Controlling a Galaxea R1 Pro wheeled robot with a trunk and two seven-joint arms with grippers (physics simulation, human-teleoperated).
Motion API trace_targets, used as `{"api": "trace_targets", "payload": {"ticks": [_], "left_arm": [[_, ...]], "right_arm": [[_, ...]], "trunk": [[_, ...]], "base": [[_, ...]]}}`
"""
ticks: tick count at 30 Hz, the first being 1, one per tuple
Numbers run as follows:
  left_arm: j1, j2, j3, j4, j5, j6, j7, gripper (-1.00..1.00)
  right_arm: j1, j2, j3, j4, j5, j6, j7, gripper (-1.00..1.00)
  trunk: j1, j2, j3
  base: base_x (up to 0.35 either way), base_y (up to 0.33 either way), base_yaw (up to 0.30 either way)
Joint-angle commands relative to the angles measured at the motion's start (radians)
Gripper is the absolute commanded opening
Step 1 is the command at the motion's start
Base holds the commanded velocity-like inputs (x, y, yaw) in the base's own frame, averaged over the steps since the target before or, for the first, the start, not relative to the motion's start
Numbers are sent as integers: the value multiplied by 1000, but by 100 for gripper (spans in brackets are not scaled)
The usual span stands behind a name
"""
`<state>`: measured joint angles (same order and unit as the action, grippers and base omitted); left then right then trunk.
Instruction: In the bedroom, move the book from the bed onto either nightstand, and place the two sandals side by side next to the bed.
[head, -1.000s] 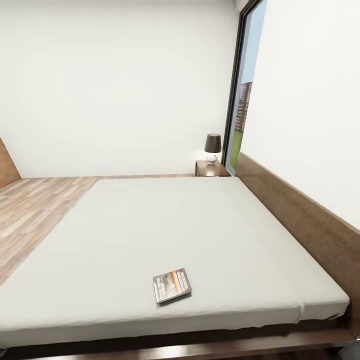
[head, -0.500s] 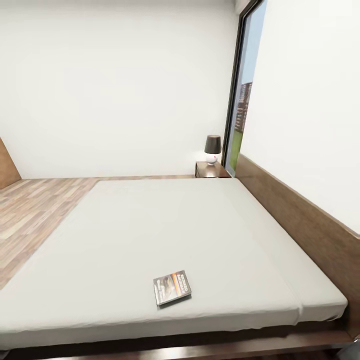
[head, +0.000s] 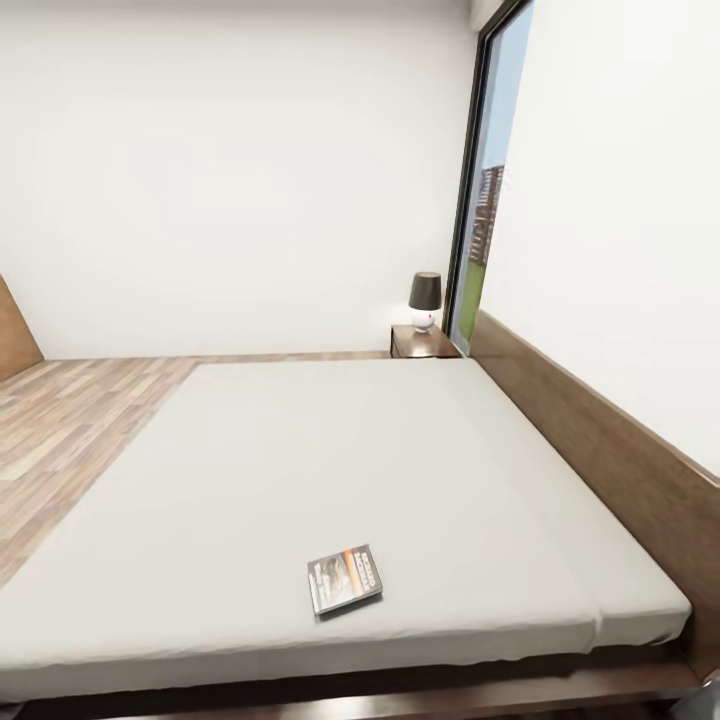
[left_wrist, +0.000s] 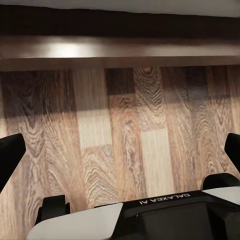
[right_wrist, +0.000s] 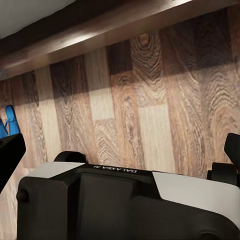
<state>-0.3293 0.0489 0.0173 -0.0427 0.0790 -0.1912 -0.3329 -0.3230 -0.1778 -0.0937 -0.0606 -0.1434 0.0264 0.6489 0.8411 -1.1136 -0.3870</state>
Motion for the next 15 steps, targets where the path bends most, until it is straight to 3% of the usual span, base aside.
{"api": "trace_targets", "payload": {"ticks": [1, 15], "left_arm": [[-1, 0, 1, 1, 8, -1, -6, 100], [-1, 0, 1, 1, 8, -1, -6, 100]], "right_arm": [[-1, 0, -8, 1, -1, 3, 5, 100], [-1, 0, -8, 1, -1, 3, 5, 100]], "trunk": [[-4, 7, 2], [-58, 105, 46]], "base": [[0, 0, 0], [0, 0, 0]]}}
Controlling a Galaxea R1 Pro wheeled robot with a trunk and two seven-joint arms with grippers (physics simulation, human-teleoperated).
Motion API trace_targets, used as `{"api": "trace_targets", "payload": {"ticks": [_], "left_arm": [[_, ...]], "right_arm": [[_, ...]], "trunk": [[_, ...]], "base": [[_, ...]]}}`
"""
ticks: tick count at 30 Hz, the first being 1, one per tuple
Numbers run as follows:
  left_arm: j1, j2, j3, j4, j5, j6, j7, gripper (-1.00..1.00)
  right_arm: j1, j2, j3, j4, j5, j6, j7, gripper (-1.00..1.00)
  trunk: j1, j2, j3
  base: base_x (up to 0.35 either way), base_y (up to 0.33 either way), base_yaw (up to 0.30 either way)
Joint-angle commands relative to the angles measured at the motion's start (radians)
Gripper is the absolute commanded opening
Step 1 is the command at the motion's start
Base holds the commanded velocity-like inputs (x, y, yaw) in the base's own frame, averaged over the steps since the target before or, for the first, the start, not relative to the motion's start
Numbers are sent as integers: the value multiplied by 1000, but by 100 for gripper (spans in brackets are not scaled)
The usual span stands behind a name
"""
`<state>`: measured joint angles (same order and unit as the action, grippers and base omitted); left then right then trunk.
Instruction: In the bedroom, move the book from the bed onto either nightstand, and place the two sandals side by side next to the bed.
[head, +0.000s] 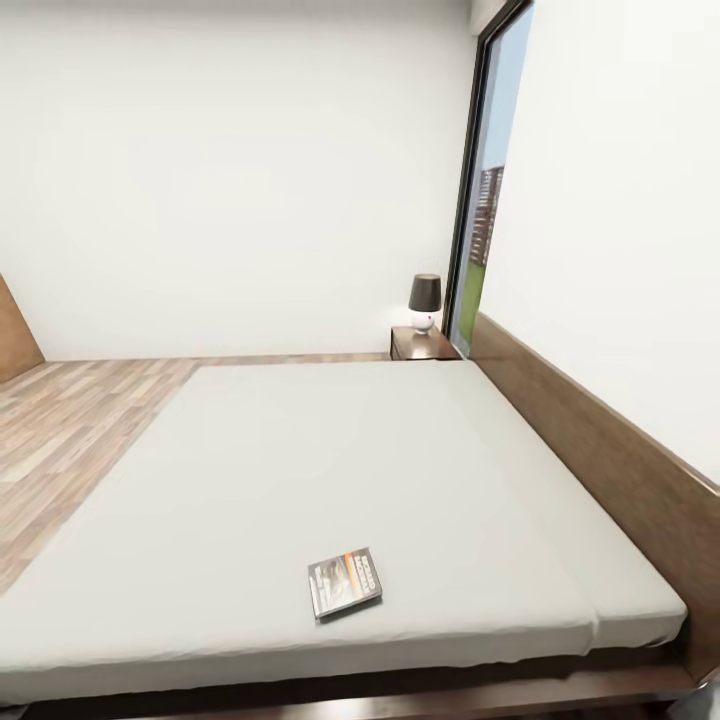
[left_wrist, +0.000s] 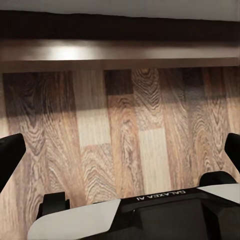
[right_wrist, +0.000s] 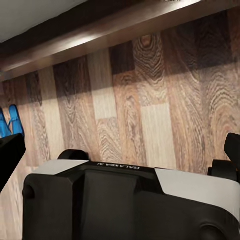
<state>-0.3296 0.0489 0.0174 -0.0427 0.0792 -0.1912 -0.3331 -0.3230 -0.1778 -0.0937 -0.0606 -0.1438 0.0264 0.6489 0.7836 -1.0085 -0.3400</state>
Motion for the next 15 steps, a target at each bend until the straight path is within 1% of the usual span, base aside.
{"api": "trace_targets", "payload": {"ticks": [1, 15], "left_arm": [[-1, 0, 1, 1, 8, -1, -6, 100], [-1, 0, 1, 1, 8, -1, -7, 100]], "right_arm": [[-1, 0, -8, 1, 0, 3, 5, 100], [0, 0, -8, 1, 0, 3, 5, 100]], "trunk": [[-4, 7, 2], [-58, 105, 46]], "base": [[0, 0, 0], [0, 0, 0]]}}
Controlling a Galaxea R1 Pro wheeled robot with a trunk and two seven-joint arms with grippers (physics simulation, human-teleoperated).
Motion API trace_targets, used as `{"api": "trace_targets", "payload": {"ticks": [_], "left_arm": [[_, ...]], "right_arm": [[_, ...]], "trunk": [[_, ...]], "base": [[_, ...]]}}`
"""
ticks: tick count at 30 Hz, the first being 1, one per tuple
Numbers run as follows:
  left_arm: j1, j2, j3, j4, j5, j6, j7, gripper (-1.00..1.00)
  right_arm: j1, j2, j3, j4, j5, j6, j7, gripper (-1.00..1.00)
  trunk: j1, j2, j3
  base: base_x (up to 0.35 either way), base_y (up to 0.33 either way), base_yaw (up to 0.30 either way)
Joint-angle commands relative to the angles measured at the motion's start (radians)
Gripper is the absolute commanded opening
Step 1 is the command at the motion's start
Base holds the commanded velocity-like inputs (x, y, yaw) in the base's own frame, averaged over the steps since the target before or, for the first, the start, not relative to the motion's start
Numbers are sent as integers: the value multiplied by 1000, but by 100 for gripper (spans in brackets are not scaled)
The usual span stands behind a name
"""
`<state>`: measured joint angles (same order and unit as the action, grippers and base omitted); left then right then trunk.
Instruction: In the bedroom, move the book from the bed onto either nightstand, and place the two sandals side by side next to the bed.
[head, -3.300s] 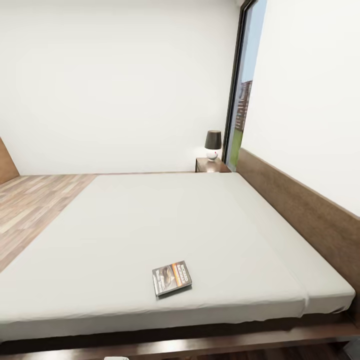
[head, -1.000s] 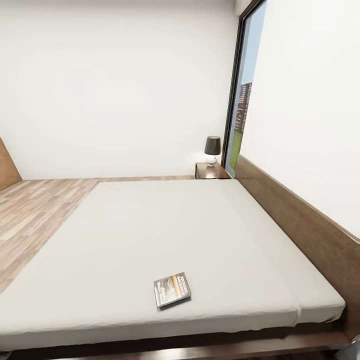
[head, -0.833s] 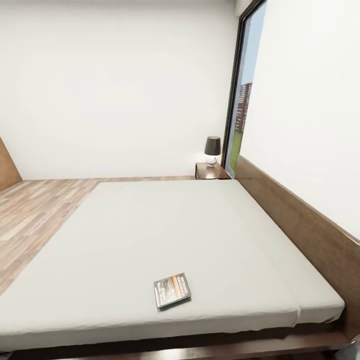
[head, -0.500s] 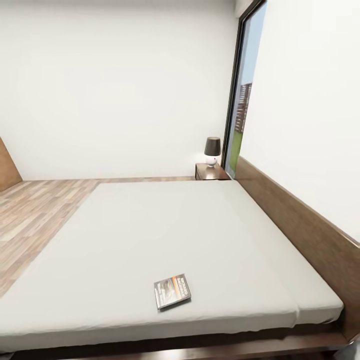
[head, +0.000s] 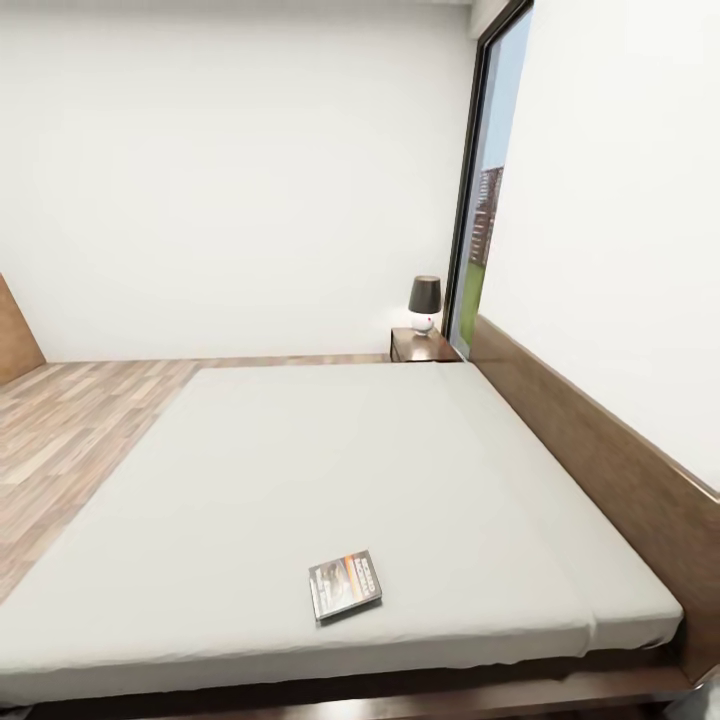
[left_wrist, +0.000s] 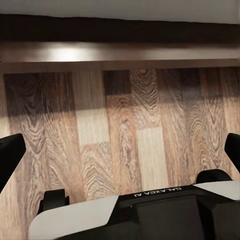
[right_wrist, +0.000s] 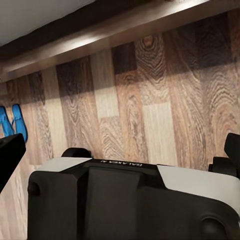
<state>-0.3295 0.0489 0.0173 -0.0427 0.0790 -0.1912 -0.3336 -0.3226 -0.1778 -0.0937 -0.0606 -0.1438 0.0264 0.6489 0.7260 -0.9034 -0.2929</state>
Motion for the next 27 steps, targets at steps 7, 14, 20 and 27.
{"api": "trace_targets", "payload": {"ticks": [7, 14, 20, 27], "left_arm": [[-1, 0, 1, 1, 8, -1, -6, 100], [-1, 0, 1, 1, 8, -1, -6, 100], [-1, 0, 1, 1, 8, -1, -6, 100], [-1, 0, 1, 1, 8, -1, -6, 100]], "right_arm": [[-1, 0, -8, 1, 0, 3, 5, 100], [-1, 0, -8, 1, 0, 3, 5, 100], [-1, 0, -8, 1, 0, 3, 5, 100], [-1, 0, -8, 1, 0, 3, 5, 100]], "trunk": [[-27, 48, 21], [-54, 97, 43], [-77, 139, 62], [-104, 188, 83]], "base": [[0, 0, 0], [0, 0, 0], [0, 0, 0], [0, 0, 0]]}}
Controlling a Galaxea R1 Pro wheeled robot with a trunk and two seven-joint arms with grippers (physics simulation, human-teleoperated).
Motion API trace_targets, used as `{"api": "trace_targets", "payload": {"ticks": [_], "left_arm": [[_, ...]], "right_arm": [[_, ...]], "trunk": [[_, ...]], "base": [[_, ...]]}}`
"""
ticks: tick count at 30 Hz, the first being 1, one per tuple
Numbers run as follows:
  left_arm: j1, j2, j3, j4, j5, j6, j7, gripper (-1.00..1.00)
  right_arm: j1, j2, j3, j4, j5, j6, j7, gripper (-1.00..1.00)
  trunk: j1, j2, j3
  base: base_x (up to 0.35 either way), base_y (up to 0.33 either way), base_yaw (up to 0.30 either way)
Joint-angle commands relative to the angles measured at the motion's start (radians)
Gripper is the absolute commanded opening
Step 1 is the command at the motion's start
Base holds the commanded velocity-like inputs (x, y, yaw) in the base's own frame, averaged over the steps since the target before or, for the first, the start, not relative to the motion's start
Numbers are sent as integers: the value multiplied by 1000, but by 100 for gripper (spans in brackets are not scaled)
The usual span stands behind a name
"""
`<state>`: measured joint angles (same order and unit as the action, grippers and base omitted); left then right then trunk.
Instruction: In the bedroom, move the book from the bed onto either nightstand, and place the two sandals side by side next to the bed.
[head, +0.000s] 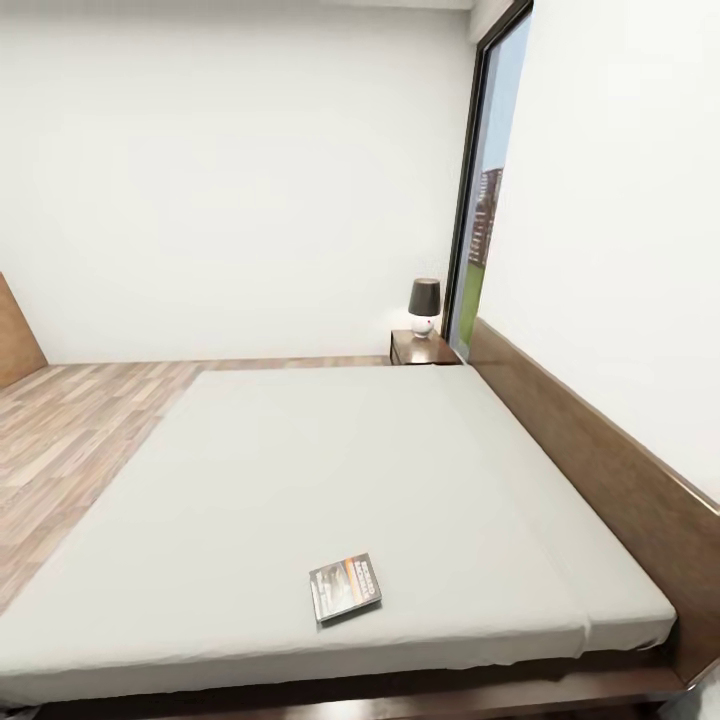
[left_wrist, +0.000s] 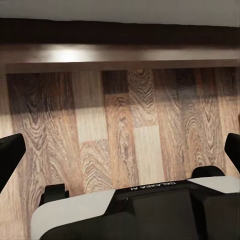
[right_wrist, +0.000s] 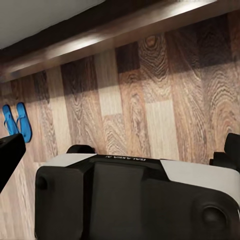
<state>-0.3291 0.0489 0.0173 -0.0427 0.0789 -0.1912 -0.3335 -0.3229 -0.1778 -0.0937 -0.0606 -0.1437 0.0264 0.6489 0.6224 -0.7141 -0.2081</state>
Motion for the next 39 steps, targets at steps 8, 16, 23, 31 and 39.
{"api": "trace_targets", "payload": {"ticks": [8, 16, 23, 31, 39], "left_arm": [[-1, 0, 1, 1, 8, -1, -6, 100], [-1, 0, 1, 1, 8, -1, -6, 100], [-1, 0, 1, 1, 8, -1, -6, 100], [-1, 0, 1, 1, 8, -1, -6, 100], [-1, 0, 1, 1, 8, -1, -6, 100]], "right_arm": [[0, 0, -8, 1, 0, 3, 5, 100], [-1, 0, -8, 1, 0, 3, 5, 100], [0, 0, -8, 1, 0, 3, 5, 100], [-1, 0, -8, 1, 0, 3, 5, 100], [-1, 0, -8, 1, 0, 3, 5, 100]], "trunk": [[-31, 55, 24], [-61, 111, 49], [-88, 160, 71], [-119, 216, 96], [-149, 272, 121]], "base": [[0, 0, 0], [0, 0, 0], [0, 0, 0], [0, 0, 0], [0, 0, 0]]}}
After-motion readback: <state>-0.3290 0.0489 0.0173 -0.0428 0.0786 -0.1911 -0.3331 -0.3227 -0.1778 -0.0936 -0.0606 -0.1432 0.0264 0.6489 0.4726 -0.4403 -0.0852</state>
